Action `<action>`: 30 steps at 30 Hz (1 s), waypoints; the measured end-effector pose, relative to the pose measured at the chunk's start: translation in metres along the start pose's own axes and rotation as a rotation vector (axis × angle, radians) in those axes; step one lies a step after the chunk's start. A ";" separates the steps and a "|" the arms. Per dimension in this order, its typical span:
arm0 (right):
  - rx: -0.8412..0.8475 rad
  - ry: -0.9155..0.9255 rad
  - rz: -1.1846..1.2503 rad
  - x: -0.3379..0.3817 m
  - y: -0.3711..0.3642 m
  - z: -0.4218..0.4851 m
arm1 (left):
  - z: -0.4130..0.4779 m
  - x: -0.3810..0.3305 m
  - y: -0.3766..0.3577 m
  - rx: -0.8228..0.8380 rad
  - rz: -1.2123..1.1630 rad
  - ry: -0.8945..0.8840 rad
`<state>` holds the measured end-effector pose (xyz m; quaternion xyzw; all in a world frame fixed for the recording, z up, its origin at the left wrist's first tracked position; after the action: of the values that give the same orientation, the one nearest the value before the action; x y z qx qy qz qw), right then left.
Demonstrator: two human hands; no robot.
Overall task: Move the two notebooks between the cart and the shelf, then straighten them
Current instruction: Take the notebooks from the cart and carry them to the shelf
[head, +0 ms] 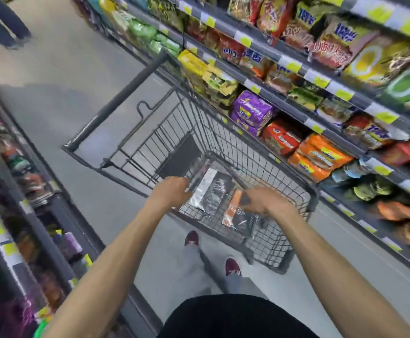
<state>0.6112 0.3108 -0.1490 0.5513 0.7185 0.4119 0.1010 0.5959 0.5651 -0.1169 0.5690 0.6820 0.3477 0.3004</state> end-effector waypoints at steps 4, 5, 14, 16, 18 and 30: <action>0.020 -0.120 0.112 -0.006 -0.015 0.017 | 0.048 0.001 -0.011 0.105 -0.013 -0.079; 0.023 -0.152 0.135 -0.008 -0.019 0.019 | 0.059 0.000 -0.015 0.120 -0.015 -0.097; 0.035 -0.398 0.348 -0.033 -0.083 0.051 | 0.144 0.001 -0.063 0.319 0.087 -0.166; 0.012 -0.439 0.396 -0.041 -0.098 0.064 | 0.162 0.005 -0.075 0.348 0.105 -0.174; 0.015 -0.459 0.458 -0.047 -0.119 0.077 | 0.178 0.009 -0.089 0.391 0.114 -0.157; 0.017 -0.618 0.688 -0.088 -0.237 0.130 | 0.259 0.033 -0.191 0.486 -0.010 0.149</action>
<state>0.5539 0.2835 -0.4267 0.8555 0.4333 0.2318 0.1634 0.6905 0.6105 -0.4233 0.5940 0.7686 0.2129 0.1057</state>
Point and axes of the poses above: each hand's wrist, its own z-axis towards the middle knuckle, its own y-axis out of the back of the hand, x = y × z, the point moved 2 cm from there along z, towards the middle knuckle, and after that the axes turned 11 degrees about y, right-handed, at the moved point
